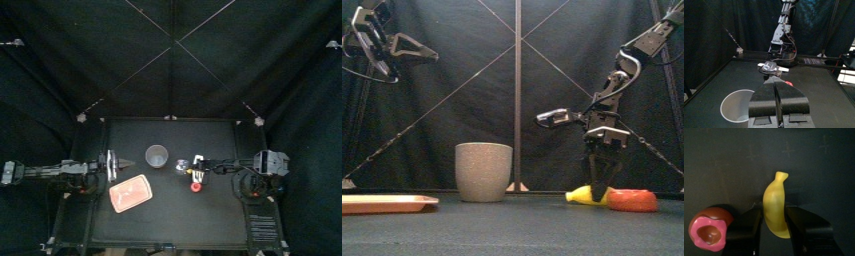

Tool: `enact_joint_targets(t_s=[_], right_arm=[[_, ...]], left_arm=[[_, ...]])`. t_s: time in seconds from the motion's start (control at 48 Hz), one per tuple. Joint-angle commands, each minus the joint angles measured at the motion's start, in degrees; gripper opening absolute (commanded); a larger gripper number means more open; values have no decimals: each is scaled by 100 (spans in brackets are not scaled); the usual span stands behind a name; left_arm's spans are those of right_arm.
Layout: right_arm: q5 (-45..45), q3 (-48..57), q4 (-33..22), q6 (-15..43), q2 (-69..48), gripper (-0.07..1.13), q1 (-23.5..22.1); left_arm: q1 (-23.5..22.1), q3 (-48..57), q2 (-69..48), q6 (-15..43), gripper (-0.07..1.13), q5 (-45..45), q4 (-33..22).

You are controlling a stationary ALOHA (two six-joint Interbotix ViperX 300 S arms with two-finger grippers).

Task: Pick the banana then place it in the grey bowl
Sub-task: Place banana in the grey bowl

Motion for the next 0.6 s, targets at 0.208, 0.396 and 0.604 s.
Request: enact_joint_targets(t_s=[0.208, 0.396, 0.604], right_arm=[[-158, -580, 255, 62, -562, 47, -9], [-879, -1125, 369, 53, -976, 47, 70], [-2944, -1380, 396, 105, -861, 48, 97]], left_arm=[[97, -70, 18, 0, 3, -62, -70], [97, -53, 18, 0, 3, -53, -79], [97, -53, 18, 9, 3, -53, -79]])
